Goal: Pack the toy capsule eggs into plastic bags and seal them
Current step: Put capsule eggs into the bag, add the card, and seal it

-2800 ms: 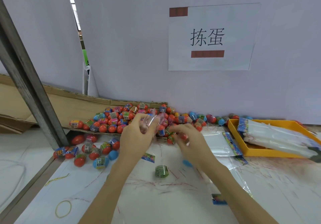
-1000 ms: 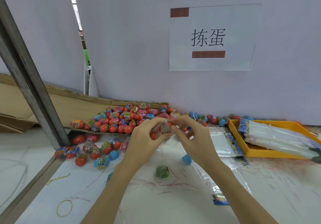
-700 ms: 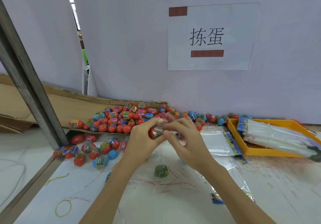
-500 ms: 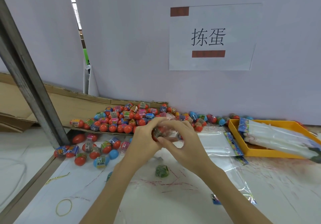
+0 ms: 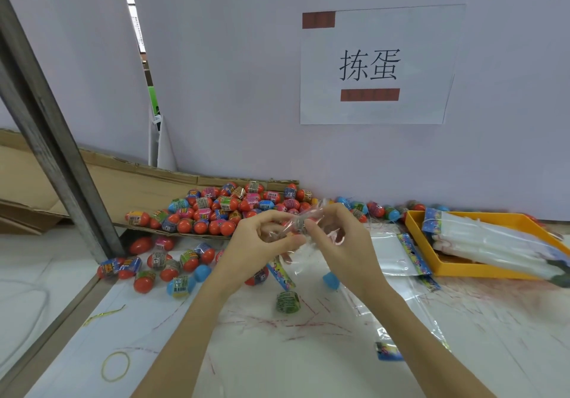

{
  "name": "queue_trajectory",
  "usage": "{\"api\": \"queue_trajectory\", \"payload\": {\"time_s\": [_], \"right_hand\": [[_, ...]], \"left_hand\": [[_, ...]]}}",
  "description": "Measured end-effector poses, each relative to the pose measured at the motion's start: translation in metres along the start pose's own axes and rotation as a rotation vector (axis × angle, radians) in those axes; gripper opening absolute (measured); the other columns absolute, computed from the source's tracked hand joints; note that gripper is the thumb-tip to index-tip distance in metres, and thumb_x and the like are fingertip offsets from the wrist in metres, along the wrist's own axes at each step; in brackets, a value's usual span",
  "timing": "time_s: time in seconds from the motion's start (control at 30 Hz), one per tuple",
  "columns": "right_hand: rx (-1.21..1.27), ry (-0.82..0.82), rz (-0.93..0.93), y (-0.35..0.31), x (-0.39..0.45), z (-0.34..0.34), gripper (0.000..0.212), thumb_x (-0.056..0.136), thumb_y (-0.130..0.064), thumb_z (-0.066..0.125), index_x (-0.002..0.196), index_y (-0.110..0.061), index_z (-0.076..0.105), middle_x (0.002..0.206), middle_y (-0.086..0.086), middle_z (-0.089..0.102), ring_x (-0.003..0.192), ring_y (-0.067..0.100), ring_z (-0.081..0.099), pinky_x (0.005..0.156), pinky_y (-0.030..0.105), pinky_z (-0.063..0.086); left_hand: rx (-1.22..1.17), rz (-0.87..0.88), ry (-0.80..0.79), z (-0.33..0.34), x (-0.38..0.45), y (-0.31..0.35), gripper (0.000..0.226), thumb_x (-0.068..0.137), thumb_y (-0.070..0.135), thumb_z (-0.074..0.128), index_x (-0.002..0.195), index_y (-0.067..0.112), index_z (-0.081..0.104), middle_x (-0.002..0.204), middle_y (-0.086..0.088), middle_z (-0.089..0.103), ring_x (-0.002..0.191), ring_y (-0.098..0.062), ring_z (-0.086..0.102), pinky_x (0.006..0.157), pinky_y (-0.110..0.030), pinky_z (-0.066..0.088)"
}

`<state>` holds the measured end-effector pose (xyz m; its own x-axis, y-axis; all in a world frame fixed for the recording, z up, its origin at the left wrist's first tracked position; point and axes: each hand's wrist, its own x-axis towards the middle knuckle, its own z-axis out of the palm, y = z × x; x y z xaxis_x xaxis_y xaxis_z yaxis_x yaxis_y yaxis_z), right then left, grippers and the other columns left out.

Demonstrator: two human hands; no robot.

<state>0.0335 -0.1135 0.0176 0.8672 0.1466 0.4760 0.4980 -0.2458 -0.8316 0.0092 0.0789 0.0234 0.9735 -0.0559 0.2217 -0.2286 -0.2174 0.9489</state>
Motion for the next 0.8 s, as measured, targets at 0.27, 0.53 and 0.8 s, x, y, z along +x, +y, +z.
{"api": "queue_trajectory", "payload": {"time_s": [0.27, 0.53, 0.8], "right_hand": [[0.235, -0.074, 0.151, -0.0067, 0.0033, -0.0020, 0.019, 0.094, -0.032, 0.074, 0.111, -0.027, 0.073, 0.104, -0.007, 0.076, 0.095, 0.014, 0.072, 0.089, 0.045, 0.061], [0.324, -0.027, 0.198, -0.0087, 0.0014, -0.0020, 0.016, 0.095, -0.023, 0.074, 0.110, -0.027, 0.078, 0.102, -0.005, 0.077, 0.093, 0.021, 0.072, 0.081, 0.038, 0.062], [0.395, -0.105, 0.185, -0.0106, 0.0001, -0.0005, 0.028, 0.101, -0.018, 0.064, 0.121, -0.033, 0.077, 0.116, -0.018, 0.075, 0.106, 0.002, 0.070, 0.084, 0.013, 0.054]], "left_hand": [[-0.175, -0.111, 0.075, -0.0018, -0.0005, 0.0022, 0.038, 0.077, 0.053, 0.085, 0.109, 0.034, 0.081, 0.094, 0.003, 0.080, 0.087, -0.019, 0.077, 0.077, -0.027, 0.059], [-0.439, -0.216, 0.047, -0.0013, 0.0035, -0.0009, 0.034, 0.079, 0.028, 0.088, 0.111, 0.019, 0.082, 0.116, -0.012, 0.078, 0.112, -0.029, 0.074, 0.092, -0.038, 0.062], [-0.495, -0.201, 0.095, 0.0002, 0.0037, 0.0011, 0.041, 0.077, 0.045, 0.084, 0.110, 0.020, 0.082, 0.118, -0.013, 0.078, 0.114, -0.029, 0.073, 0.100, -0.044, 0.058]]}}
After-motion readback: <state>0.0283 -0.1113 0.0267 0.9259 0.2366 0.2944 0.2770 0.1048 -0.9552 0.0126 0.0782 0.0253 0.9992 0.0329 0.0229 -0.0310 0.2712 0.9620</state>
